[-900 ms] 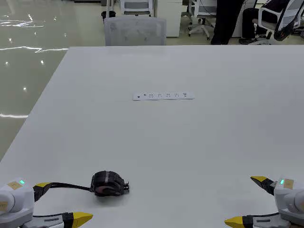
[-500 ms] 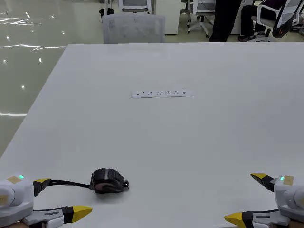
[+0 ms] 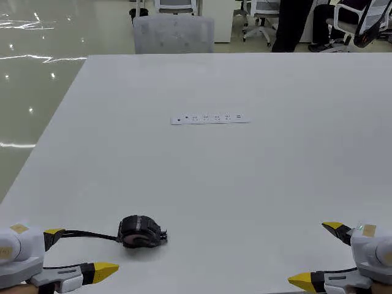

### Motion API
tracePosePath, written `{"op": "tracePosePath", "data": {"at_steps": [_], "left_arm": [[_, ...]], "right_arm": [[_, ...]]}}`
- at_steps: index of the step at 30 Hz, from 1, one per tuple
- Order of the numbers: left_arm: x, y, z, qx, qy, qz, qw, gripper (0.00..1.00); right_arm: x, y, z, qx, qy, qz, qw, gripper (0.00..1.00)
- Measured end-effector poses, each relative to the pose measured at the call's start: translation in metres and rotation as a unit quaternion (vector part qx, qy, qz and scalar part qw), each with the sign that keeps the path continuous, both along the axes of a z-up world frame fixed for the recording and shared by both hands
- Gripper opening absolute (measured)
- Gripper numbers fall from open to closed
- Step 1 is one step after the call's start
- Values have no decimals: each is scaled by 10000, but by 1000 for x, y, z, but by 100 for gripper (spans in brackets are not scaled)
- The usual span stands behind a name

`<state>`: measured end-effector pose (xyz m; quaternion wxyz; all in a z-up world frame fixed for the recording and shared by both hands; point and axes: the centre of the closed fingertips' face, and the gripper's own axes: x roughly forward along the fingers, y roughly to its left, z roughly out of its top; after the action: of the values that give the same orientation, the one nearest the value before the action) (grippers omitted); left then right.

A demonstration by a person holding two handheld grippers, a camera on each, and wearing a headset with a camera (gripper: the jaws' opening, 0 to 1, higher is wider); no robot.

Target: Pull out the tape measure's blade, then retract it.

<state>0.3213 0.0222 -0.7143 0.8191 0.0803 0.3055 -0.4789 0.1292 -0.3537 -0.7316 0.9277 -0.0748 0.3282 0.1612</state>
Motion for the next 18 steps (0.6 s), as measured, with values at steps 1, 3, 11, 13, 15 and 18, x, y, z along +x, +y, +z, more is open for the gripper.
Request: {"op": "tracePosePath", "data": {"at_steps": [1, 3, 11, 13, 15, 18], "left_arm": [[-1, -1, -1, 28, -10, -47, 10000, 100], [-2, -2, -2, 84, -68, -169, 9998, 100], [-4, -5, -2, 27, 32, -182, 9998, 100], [-4, -5, -2, 60, 39, -197, 9998, 100], [-3, -5, -2, 93, 31, -203, 9997, 100], [-3, -6, -1, 180, -22, -290, 9994, 100]], "right_arm": [[0, 0, 0, 14, -2, -16, 10000, 98], [0, 0, 0, 22, -10, -24, 10000, 98], [-3, 0, -3, -49, 64, -5, 10000, 98], [-4, -3, -6, -161, 122, 6, 9998, 98], [-2, -4, -4, -191, 31, 52, 9998, 99], [0, -4, -2, -201, 4, 50, 9998, 100]]}}
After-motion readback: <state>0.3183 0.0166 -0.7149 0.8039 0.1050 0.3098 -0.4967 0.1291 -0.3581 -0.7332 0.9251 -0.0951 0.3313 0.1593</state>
